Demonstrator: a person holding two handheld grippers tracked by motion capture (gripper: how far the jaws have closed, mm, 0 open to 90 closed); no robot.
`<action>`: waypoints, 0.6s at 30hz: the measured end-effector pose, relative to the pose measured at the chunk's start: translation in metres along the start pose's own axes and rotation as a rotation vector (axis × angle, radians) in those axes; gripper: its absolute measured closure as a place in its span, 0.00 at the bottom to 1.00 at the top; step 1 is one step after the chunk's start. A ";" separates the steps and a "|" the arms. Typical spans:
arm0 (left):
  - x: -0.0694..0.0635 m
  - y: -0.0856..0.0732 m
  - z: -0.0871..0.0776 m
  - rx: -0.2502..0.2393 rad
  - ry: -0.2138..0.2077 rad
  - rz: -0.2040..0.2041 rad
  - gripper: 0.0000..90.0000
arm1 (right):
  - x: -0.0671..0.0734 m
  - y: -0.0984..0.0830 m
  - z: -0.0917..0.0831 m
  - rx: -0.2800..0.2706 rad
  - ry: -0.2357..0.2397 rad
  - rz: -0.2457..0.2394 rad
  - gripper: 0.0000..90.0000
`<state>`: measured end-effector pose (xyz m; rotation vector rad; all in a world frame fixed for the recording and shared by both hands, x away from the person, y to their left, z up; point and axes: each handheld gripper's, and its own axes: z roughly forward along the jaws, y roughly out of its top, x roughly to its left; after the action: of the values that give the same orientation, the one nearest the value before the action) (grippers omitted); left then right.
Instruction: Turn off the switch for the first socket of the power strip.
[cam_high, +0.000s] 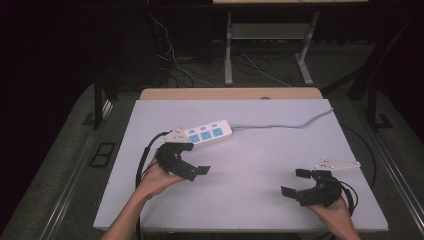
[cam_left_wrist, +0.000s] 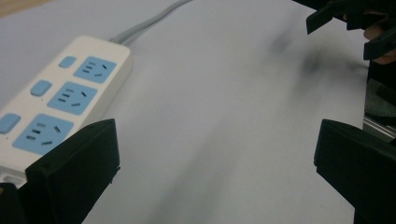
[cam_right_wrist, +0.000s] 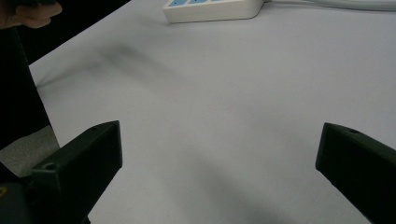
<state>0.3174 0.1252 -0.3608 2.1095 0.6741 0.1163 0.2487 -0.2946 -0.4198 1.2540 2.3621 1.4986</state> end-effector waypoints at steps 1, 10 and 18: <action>0.001 0.003 0.001 -0.001 0.001 0.002 0.00 | 0.000 0.000 0.000 0.000 0.000 0.000 0.00; 0.009 0.020 0.007 0.016 0.003 0.021 0.00 | 0.000 0.000 0.001 0.007 0.005 -0.002 0.00; 0.015 0.028 0.013 0.029 0.002 0.027 0.00 | 0.000 -0.001 0.001 0.010 0.006 -0.006 0.00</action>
<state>0.3465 0.1104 -0.3491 2.1474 0.6526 0.1241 0.2487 -0.2941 -0.4206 1.2444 2.3778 1.4935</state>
